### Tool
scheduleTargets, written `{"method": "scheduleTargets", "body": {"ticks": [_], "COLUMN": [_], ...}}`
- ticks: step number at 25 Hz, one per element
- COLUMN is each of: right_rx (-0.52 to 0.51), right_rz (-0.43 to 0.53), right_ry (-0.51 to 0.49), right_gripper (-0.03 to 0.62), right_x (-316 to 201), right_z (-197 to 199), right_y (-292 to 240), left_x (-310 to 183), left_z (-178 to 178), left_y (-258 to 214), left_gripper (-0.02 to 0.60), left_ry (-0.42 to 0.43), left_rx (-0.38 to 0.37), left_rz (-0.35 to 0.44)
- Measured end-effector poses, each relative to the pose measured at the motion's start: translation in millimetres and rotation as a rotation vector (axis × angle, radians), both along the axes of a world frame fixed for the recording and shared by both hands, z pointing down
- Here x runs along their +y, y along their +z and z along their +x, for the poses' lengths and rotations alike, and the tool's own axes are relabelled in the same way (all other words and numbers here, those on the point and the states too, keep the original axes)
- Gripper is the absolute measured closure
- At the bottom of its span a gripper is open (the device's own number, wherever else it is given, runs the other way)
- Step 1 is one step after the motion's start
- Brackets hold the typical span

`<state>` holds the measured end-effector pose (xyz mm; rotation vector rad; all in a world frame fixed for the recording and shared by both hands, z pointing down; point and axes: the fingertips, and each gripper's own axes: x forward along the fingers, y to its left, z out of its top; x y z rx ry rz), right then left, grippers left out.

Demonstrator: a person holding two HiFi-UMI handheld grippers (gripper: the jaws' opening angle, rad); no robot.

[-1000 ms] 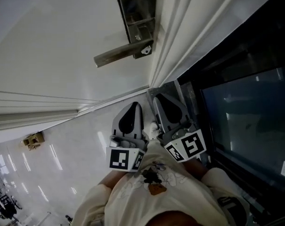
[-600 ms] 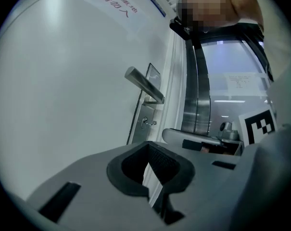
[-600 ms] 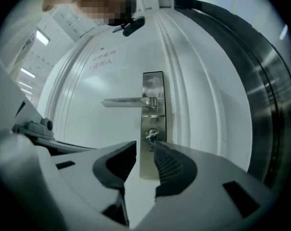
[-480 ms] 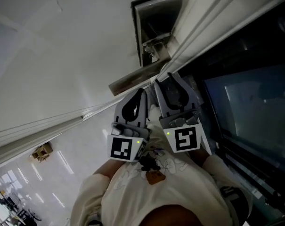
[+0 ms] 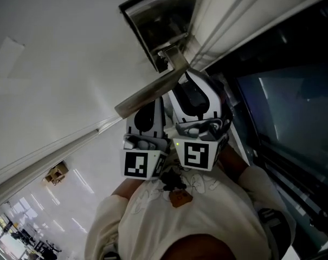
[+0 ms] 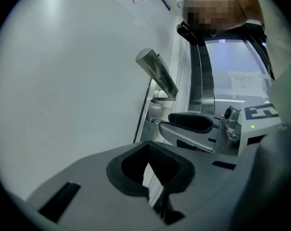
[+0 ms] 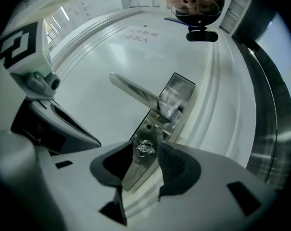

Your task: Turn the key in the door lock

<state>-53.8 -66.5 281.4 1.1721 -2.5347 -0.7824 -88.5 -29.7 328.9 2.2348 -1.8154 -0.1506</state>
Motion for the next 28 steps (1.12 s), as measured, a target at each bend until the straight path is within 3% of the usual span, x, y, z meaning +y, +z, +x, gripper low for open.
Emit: {"method": "scheduleTargets", "body": {"ticks": [5, 10, 16, 24, 28], "right_rx": [0.057, 0.087, 0.085, -0.040, -0.145], "right_rz": [0.025, 0.043, 0.039, -0.051, -0.154], "right_ry": [0.017, 0.013, -0.005, -0.037, -0.072], "right_gripper": [0.427, 0.467, 0.470, 0.471, 0.471], "right_x": [-8, -9, -9, -11, -12], "right_z": [-2, -4, -4, -5, -3], "right_y": [4, 6, 6, 2, 1], "left_x": [2, 3, -1, -3, -4], "left_z": [-4, -9, -8, -5, -4], "left_y": [1, 3, 0, 2, 3], "left_gripper": [0.578, 0.578, 0.578, 0.578, 0.578], "left_ry": [-0.012, -0.020, -0.019, -0.014, -0.012], "left_rx": [0.010, 0.012, 0.009, 0.005, 0.009], "left_rz": [-0.002, -0.012, 0.002, -0.005, -0.006]}}
